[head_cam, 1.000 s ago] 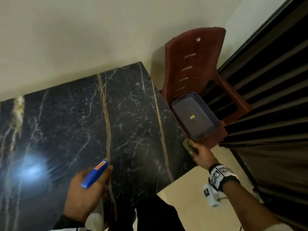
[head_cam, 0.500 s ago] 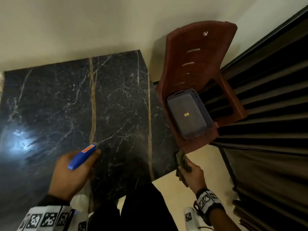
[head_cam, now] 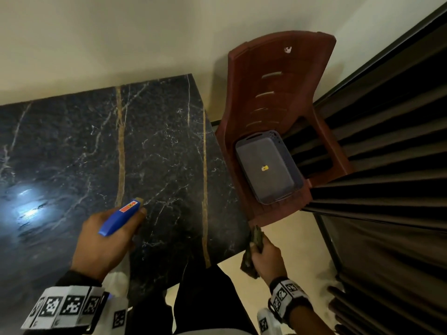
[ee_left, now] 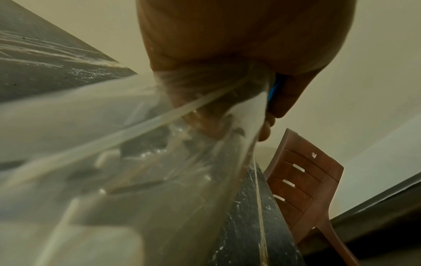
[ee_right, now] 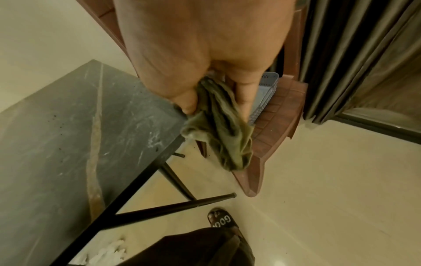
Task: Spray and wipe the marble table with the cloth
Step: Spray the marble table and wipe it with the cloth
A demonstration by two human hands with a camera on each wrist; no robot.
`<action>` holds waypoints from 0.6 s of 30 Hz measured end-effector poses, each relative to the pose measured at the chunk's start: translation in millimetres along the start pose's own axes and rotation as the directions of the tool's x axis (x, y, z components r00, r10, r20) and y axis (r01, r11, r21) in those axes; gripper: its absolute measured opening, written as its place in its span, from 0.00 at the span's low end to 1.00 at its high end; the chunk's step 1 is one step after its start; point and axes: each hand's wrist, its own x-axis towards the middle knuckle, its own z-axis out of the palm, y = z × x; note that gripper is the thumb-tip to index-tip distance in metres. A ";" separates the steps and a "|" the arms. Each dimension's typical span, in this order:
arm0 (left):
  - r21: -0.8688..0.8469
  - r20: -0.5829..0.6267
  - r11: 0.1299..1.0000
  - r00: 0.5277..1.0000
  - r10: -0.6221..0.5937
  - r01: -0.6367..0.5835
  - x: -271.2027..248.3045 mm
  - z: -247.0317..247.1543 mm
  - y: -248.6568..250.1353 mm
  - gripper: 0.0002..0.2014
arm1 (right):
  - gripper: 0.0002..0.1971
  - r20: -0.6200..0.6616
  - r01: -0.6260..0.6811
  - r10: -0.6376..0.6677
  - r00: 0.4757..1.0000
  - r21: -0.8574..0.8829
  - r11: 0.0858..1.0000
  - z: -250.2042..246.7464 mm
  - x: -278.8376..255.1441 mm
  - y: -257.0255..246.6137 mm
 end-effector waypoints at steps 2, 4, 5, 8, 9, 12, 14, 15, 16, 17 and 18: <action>-0.013 -0.015 1.000 1.000 0.003 -0.003 0.7 1.1 -2.8 0.18 | 0.15 0.035 -0.097 0.098 0.995 -0.017 0.995 -4.3 8.4 -11.6; -0.023 -0.029 1.000 1.000 0.008 -0.009 1.2 2.0 -7.0 0.18 | 0.15 0.044 -0.086 0.086 0.995 -0.011 0.996 -10.3 17.2 -32.8; -0.024 -0.037 1.000 0.999 0.010 -0.010 -0.1 2.3 -9.1 0.18 | 0.17 0.052 -0.066 0.067 0.996 -0.031 0.997 -12.1 23.2 -41.1; -0.041 -0.047 0.999 0.999 0.010 -0.012 -3.4 3.2 -10.8 0.18 | 0.18 0.078 -0.010 0.021 0.997 -0.134 0.991 -16.4 37.4 -62.2; -0.047 -0.046 0.999 0.999 0.008 -0.011 -3.8 3.4 -10.7 0.18 | 0.17 0.080 -0.004 0.017 0.997 -0.156 0.988 -16.1 40.3 -64.7; -0.073 -0.055 0.997 0.998 0.004 -0.008 -5.1 7.2 -6.2 0.20 | 0.19 0.072 0.028 -0.012 0.997 -0.228 0.973 -15.5 35.0 -63.0; -0.099 -0.079 0.995 0.997 0.003 -0.011 -4.0 11.2 -2.5 0.20 | 0.20 0.043 0.058 -0.048 0.998 -0.291 0.955 -12.2 24.2 -57.8; -0.107 -0.083 0.994 0.997 0.007 -0.016 -3.1 13.5 0.7 0.20 | 0.21 0.038 0.063 -0.054 0.998 -0.305 0.950 -10.3 19.1 -54.0; -0.114 -0.085 0.993 0.996 0.008 -0.018 -2.1 15.1 3.5 0.19 | 0.21 0.051 0.061 -0.048 0.998 -0.308 0.949 -10.0 14.7 -53.7; -0.120 -0.089 0.993 0.996 0.007 -0.018 -1.0 15.8 5.8 0.20 | 0.19 0.070 0.053 -0.032 0.997 -0.305 0.951 -10.2 14.2 -55.6; -0.125 -0.091 0.992 0.996 0.010 -0.022 -0.2 16.4 8.2 0.20 | 0.17 0.088 0.040 -0.014 0.996 -0.302 0.952 -12.1 15.6 -61.3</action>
